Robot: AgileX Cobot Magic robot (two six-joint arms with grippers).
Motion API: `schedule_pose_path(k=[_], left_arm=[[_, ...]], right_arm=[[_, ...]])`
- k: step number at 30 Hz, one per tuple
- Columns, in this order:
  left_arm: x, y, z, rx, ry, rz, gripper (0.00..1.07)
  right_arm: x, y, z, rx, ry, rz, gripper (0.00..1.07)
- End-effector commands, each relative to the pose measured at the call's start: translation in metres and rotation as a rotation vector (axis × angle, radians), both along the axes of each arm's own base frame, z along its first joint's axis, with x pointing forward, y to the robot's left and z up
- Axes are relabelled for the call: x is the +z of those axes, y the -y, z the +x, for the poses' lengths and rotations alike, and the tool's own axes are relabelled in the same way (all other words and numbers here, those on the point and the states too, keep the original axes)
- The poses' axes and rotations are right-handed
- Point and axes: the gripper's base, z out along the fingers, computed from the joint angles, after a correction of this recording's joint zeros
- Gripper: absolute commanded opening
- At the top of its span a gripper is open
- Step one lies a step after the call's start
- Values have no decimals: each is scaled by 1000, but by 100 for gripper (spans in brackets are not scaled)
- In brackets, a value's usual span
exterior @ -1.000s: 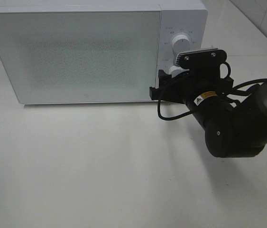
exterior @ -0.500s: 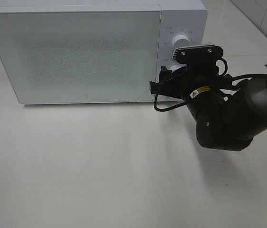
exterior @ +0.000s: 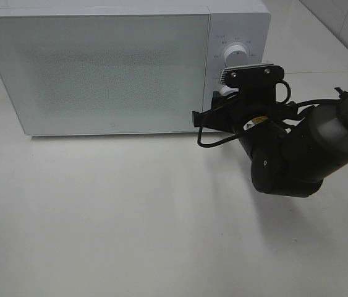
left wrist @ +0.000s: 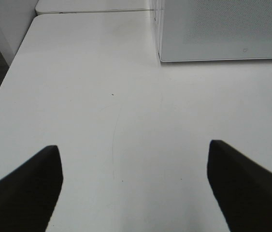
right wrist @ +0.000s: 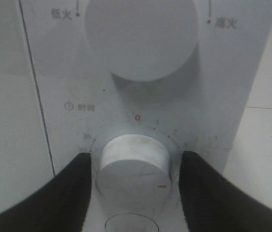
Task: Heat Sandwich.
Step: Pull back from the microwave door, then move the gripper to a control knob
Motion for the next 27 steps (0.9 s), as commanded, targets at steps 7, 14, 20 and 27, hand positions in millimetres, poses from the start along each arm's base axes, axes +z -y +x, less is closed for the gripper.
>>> schedule_pose_path(k=[7, 14, 20, 27], left_arm=[[0, 1, -3, -3, 31, -10, 76], [0, 1, -3, -3, 31, -10, 76], [0, 1, -3, -3, 31, -10, 76], [0, 1, -3, -3, 31, -10, 76]], right_arm=[[1, -3, 1, 16, 2, 0, 0], [2, -3, 1, -18, -6, 157, 0], [5, -3, 2, -90, -3, 549, 0], [17, -5, 3, -107, 48, 1153, 0]])
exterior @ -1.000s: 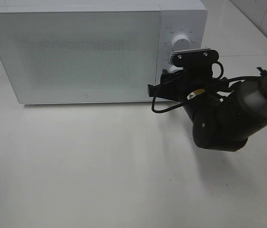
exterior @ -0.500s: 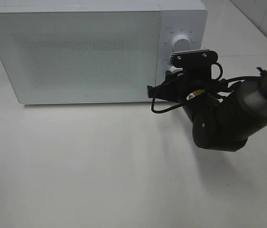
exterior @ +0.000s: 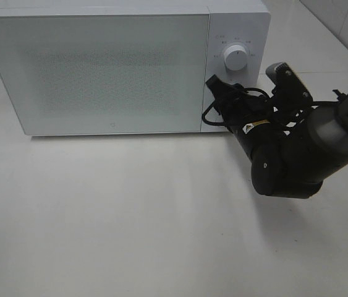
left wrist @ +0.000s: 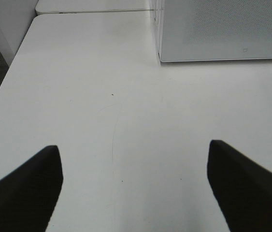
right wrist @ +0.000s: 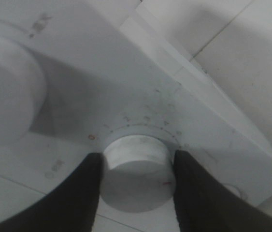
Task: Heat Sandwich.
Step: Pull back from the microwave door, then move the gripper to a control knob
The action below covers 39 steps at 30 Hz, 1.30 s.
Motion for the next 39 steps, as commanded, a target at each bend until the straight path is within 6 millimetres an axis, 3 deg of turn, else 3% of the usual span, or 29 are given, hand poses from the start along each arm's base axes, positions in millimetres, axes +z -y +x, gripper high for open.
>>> schedule_pose_path(k=[1, 4, 9, 33, 39], left_arm=[[0, 1, -3, -3, 31, -10, 76], [0, 1, -3, -3, 31, -10, 76], [0, 1, -3, -3, 31, -10, 76], [0, 1, -3, -3, 31, -10, 76], [0, 1, -3, -3, 31, -10, 76]], right_arm=[[17, -4, 3, -4, 133, 231, 0], [21, -4, 3, -23, 145, 466, 0], [21, -4, 3, -31, 123, 635, 0], [22, -5, 3, -24, 118, 663, 1], [21, -5, 2, -24, 117, 661, 7]])
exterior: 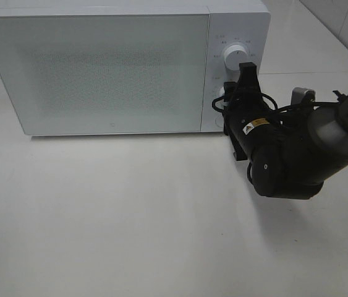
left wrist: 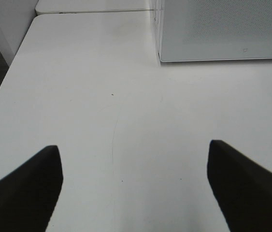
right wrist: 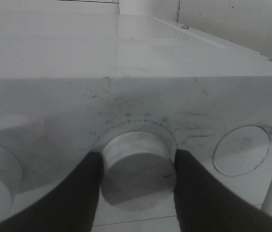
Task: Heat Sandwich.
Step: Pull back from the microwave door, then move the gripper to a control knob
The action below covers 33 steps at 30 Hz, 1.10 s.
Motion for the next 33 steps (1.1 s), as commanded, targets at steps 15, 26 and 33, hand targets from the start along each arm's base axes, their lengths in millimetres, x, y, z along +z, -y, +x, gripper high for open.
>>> schedule_pose_path(k=[15, 26, 33], left_arm=[[0, 1, -3, -3, 31, -10, 76], [0, 1, -3, -3, 31, -10, 76], [0, 1, -3, -3, 31, -10, 76]], right_arm=[[22, -8, 3, 58, 198, 14, 60], [18, -9, -4, 119, 187, -13, 62], [26, 2, -27, 170, 176, -85, 62]])
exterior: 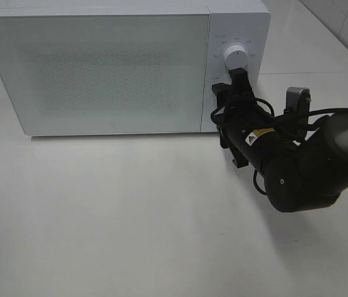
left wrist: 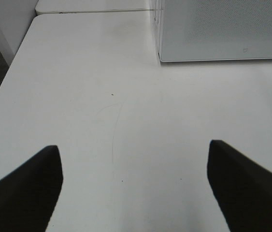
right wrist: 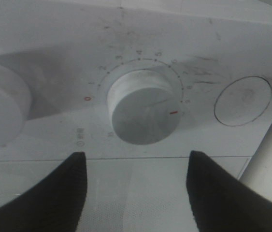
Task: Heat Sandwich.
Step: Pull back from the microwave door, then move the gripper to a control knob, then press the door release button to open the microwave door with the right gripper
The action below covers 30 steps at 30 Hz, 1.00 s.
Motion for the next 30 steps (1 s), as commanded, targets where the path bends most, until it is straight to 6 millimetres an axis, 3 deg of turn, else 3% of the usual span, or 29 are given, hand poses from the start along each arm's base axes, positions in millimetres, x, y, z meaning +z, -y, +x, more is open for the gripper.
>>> schedule_pose_path(k=[1, 19, 30], left_arm=[[0, 1, -3, -3, 31, -10, 76], [0, 1, -3, -3, 31, -10, 76], [0, 1, -3, -3, 31, -10, 76]], right_arm=[[23, 2, -6, 14, 169, 2, 62], [33, 35, -81, 223, 168, -268, 62], [48, 47, -108, 286, 255, -386, 66]])
